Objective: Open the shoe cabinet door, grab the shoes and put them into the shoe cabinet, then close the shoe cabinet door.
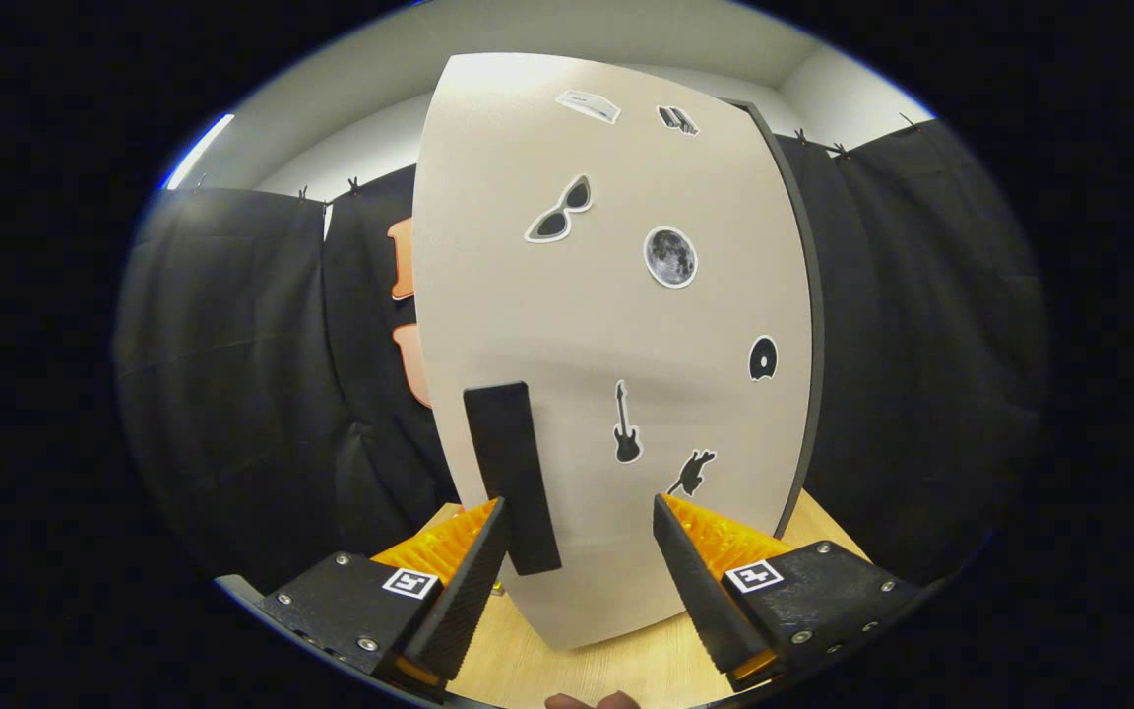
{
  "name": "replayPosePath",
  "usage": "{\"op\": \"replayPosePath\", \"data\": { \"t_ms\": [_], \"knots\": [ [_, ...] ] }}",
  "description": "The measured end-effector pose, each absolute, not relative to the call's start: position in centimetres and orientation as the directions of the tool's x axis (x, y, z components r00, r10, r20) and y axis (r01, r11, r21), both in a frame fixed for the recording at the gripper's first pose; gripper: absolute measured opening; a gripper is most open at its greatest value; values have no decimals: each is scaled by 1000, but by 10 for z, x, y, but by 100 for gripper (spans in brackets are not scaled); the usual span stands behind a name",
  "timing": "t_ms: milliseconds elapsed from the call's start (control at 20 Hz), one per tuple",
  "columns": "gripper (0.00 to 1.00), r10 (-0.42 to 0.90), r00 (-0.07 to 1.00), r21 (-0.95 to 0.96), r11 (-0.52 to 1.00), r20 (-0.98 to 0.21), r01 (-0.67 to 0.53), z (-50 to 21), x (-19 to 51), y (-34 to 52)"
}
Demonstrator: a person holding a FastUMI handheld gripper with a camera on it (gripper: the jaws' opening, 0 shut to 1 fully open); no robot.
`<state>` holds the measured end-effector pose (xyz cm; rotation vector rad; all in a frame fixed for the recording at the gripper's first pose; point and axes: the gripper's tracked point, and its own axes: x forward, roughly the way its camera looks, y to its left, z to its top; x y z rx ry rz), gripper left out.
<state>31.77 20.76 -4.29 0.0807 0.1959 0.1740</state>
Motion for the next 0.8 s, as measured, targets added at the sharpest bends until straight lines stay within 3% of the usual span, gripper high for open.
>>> {"op": "replayPosePath", "data": {
  "t_ms": [800],
  "knots": [
    [91, 257, 947, 84, 966, -191, -245, -46, 394, 252]
  ]
}}
